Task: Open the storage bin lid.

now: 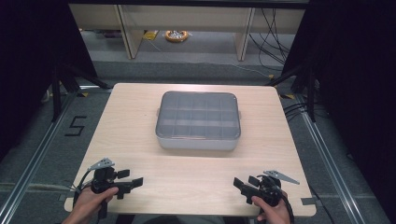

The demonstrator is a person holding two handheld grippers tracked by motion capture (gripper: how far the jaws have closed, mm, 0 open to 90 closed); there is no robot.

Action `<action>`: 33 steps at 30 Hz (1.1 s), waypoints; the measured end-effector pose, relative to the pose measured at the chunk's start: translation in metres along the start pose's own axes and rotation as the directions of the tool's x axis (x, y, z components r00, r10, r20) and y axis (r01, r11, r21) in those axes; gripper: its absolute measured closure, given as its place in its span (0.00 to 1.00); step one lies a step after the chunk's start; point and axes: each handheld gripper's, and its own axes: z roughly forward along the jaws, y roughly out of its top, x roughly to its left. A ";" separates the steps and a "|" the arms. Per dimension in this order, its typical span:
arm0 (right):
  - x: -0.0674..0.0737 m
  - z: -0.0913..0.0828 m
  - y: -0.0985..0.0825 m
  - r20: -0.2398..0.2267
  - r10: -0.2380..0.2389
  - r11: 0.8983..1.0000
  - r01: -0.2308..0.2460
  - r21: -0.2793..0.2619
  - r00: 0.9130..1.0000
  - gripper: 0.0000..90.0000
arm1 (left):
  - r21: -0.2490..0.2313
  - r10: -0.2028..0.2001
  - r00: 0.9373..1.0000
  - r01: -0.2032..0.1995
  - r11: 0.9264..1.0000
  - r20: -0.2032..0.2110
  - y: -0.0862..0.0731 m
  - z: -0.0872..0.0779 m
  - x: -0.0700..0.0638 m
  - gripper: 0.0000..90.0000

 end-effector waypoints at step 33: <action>-0.028 0.014 0.032 0.046 0.129 0.988 -0.124 -0.091 0.991 0.29 | -0.036 -0.041 0.999 0.041 0.999 -0.001 0.027 0.020 0.014 0.20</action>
